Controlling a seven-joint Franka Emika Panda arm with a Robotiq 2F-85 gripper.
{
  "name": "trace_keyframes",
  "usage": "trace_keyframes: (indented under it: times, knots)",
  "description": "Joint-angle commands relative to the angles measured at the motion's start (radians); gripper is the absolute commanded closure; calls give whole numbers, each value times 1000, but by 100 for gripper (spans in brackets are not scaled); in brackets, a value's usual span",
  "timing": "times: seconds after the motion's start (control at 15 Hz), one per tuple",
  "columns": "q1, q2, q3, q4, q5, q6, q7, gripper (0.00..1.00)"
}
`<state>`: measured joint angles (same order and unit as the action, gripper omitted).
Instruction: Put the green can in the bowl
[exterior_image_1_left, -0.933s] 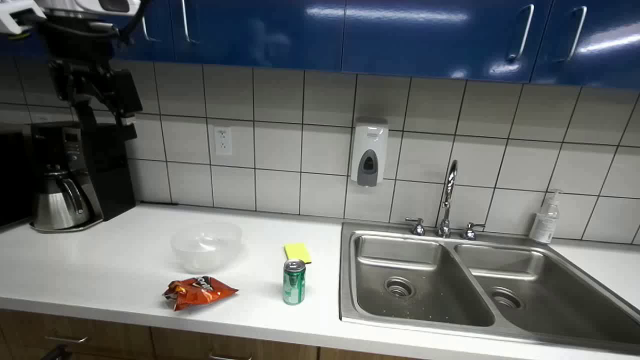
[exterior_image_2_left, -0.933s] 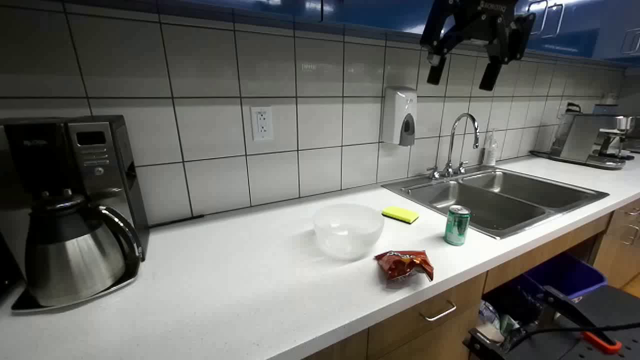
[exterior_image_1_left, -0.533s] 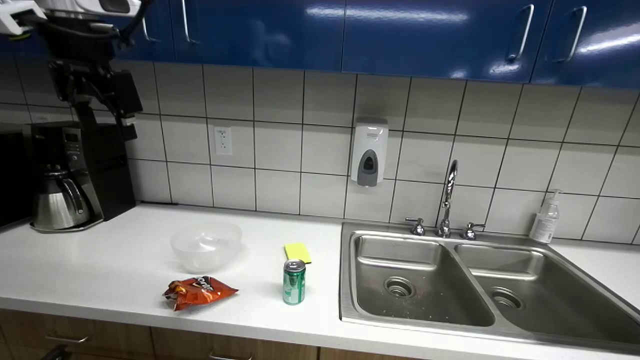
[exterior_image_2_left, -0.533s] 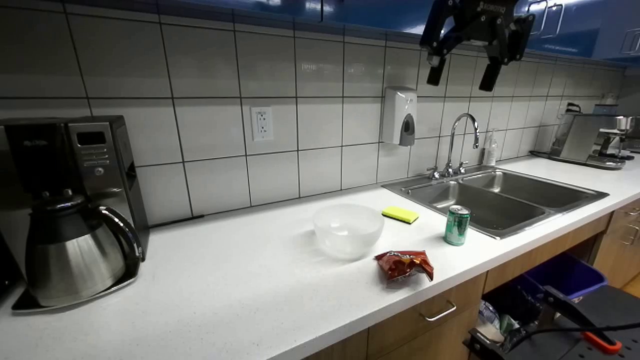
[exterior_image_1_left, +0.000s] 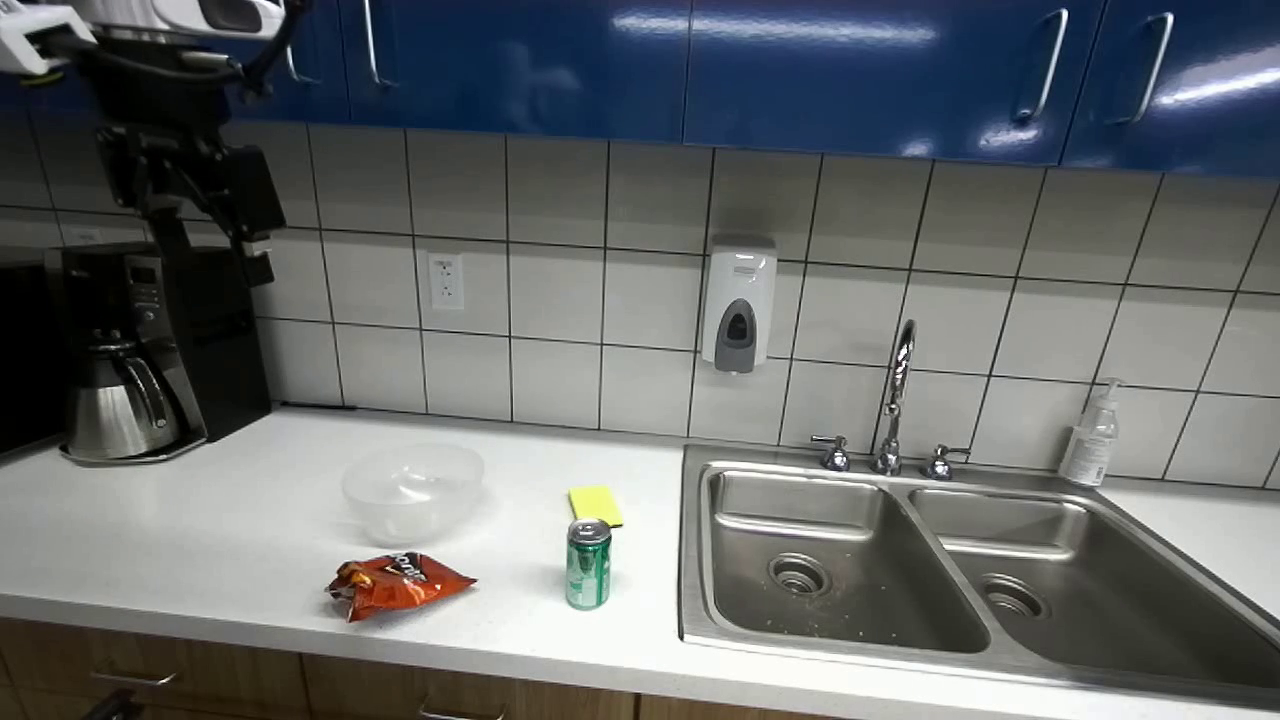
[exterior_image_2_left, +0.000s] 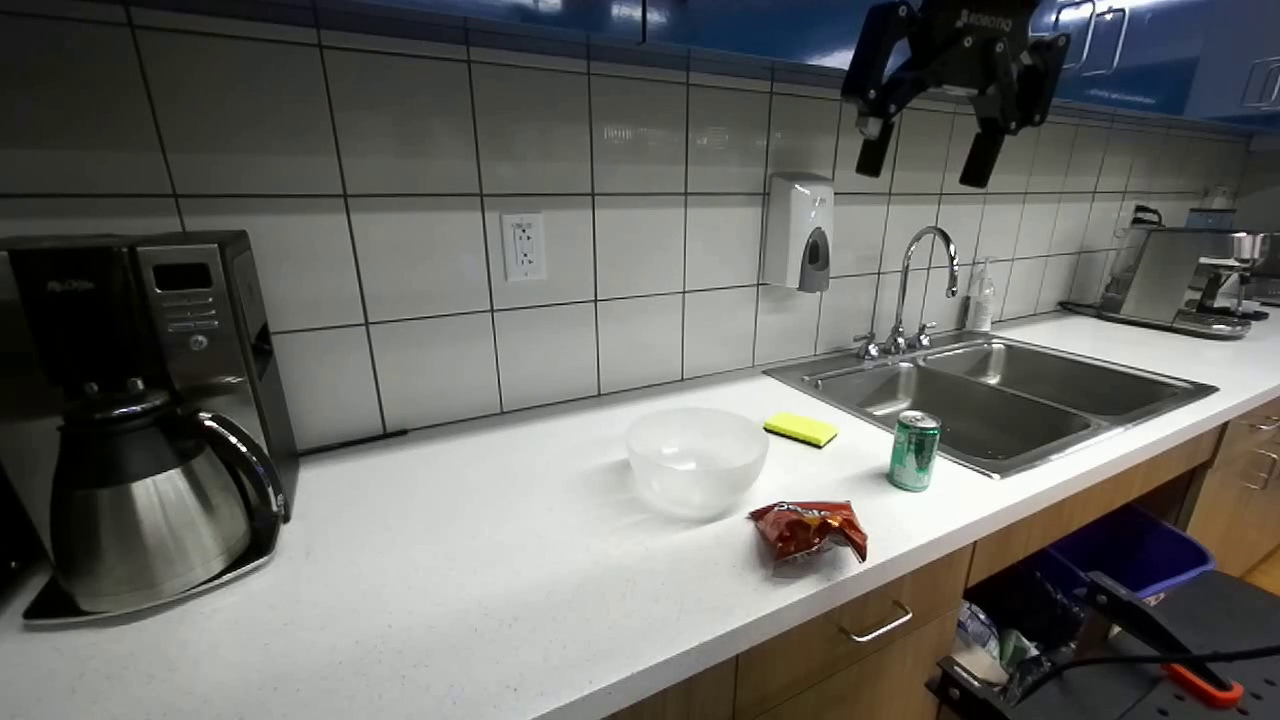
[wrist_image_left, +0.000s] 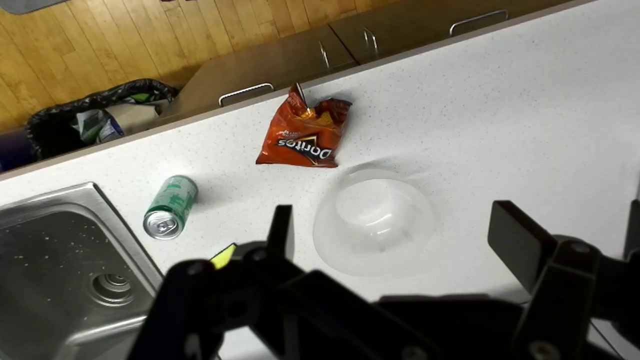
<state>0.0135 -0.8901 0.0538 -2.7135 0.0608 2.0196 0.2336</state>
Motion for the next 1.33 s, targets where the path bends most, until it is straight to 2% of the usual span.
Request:
trace_keyframes:
  times: [0.0, 0.33, 0.6, 0.73, 0.87, 1.27]
  knots:
    - [-14, -50, 2, -44, 1, -10, -25, 0]
    - [-64, -86, -14, -93, -43, 29, -15, 0]
    - [-137, -104, -63, -132, -99, 83, -29, 0]
    - [-173, -38, -96, -58, -120, 92, -40, 0]
    - [-213, -51, -130, -91, -141, 152, -55, 0]
    - [-299, 63, -249, -58, -143, 286, -119, 0]
